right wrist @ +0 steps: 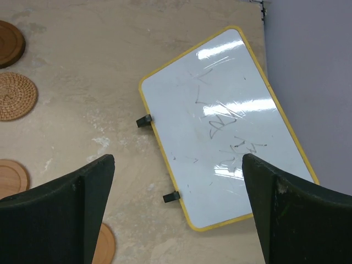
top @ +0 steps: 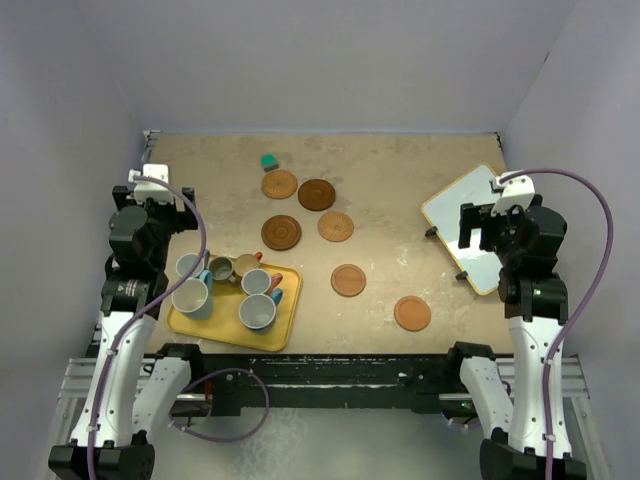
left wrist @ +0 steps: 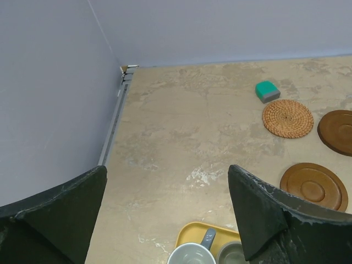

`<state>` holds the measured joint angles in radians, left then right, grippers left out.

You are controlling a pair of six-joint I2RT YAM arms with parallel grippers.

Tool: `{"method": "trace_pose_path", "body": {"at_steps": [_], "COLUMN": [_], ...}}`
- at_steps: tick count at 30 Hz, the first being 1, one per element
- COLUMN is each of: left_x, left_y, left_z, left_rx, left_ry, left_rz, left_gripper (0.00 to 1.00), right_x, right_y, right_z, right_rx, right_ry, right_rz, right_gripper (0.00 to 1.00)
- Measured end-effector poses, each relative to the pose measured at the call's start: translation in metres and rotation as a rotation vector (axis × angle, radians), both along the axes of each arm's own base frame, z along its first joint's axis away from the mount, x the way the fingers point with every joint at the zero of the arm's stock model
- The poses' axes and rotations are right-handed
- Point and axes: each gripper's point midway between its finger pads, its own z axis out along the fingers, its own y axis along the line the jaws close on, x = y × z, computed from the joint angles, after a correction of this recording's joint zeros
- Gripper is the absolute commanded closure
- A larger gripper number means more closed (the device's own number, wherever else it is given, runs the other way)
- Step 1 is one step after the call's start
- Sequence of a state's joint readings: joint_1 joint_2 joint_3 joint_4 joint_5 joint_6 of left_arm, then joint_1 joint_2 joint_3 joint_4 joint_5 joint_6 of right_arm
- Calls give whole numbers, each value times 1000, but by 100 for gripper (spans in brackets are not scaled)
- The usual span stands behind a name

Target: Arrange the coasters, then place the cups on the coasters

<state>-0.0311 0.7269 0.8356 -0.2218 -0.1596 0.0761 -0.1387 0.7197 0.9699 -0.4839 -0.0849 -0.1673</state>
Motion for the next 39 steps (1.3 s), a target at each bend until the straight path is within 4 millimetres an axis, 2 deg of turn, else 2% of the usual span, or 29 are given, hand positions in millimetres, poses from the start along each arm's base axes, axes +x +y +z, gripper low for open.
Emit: {"method": "trace_pose_path", "body": {"at_steps": [13,25,34,39], "left_x": [-4,0,24,48], "left_y": [-2,-16,-41,-52], "left_z": [2,-5,-34,-70], "left_rx": [55,106,120,105], "left_ry": [4,30,116,216], "left_rz": [-35,-143,-304,-377], "left_gripper": [10,7,7,7], "right_x": [5,25,37,39], "right_y": [13,38,47,48], "right_z": [-3,-9,-6,-11], "right_rx": [30,44,51,52], "right_ry": [13,46,13,22], "right_rz": [70,174,223,228], "right_gripper": [0,0,0,0]}}
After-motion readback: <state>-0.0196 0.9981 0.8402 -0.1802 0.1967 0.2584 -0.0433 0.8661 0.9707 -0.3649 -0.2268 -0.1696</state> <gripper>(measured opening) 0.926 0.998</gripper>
